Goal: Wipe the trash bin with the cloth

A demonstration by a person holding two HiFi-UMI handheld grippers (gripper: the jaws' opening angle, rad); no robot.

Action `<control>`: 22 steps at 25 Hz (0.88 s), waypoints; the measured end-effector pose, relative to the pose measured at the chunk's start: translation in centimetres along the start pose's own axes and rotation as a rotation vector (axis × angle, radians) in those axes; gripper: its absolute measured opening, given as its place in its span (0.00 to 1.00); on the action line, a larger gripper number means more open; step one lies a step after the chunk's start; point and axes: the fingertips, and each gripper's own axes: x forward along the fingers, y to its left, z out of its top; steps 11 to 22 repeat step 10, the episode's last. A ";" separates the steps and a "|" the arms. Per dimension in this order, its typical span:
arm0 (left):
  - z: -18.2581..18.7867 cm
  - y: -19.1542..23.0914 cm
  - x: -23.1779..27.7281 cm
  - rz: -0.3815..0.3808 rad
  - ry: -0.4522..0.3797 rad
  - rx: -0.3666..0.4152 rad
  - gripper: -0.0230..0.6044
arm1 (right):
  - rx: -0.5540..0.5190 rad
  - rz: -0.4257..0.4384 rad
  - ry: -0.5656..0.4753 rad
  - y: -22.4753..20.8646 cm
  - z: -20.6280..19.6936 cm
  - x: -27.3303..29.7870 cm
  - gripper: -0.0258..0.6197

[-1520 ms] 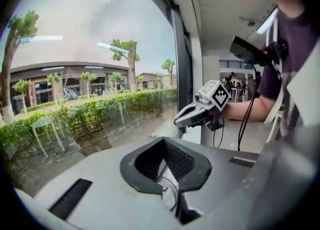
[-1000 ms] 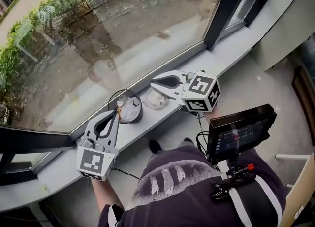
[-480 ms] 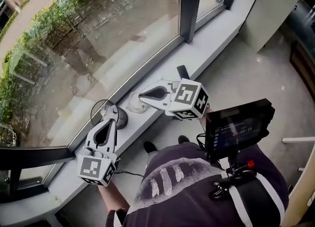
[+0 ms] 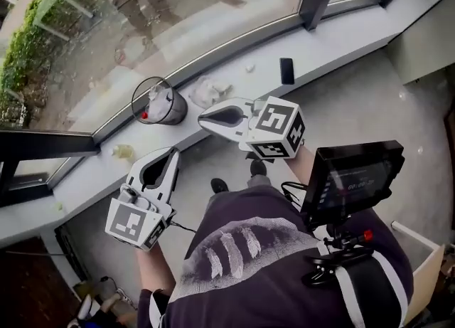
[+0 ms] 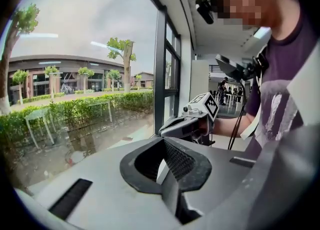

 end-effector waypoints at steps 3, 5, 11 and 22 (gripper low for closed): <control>-0.8 0.0 -1.7 0.046 -0.020 -0.005 0.03 | -0.028 0.064 0.001 2.4 0.3 1.6 0.04; -0.6 -0.3 -3.4 0.076 -0.032 -0.024 0.03 | -0.030 0.094 -0.003 4.1 1.0 1.8 0.04; -1.9 -1.2 -7.5 0.092 -0.031 -0.031 0.03 | -0.037 0.094 -0.007 8.2 1.5 2.9 0.04; -1.9 -1.2 -7.5 0.092 -0.031 -0.031 0.03 | -0.037 0.094 -0.007 8.2 1.5 2.9 0.04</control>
